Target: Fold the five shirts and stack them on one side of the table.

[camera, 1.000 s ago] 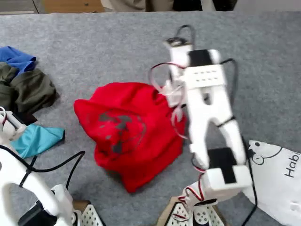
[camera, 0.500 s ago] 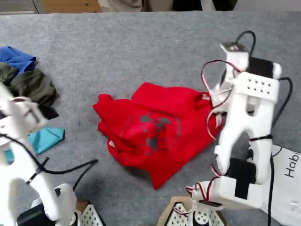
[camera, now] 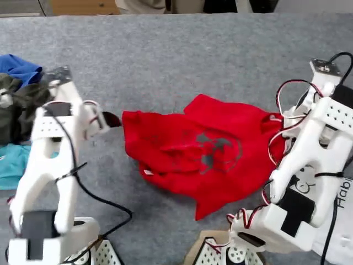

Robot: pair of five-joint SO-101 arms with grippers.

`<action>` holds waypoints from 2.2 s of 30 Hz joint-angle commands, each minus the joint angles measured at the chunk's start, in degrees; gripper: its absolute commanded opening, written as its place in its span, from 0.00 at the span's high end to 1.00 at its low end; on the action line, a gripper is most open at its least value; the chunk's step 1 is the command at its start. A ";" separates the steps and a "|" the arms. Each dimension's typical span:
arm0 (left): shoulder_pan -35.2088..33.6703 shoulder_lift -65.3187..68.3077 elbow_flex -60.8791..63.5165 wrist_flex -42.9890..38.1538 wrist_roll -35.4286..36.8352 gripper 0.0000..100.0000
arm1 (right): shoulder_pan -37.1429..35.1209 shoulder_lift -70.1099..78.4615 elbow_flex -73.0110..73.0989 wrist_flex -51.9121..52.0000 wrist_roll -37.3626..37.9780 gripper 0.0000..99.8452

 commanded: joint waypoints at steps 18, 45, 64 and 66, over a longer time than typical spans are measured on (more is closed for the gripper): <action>8.79 15.87 -1.49 -13.80 8.09 0.96 | 1.01 -2.95 0.04 -0.62 0.18 0.99; -18.46 15.78 -23.65 23.65 -22.42 0.98 | -36.88 -3.03 12.09 2.02 -1.93 0.99; -24.79 15.69 -40.44 36.22 -30.68 0.98 | -38.64 -15.34 -8.66 5.71 -1.49 0.80; -24.79 14.99 -40.79 36.22 -28.57 0.98 | -38.64 -10.59 -13.14 4.13 -3.60 0.80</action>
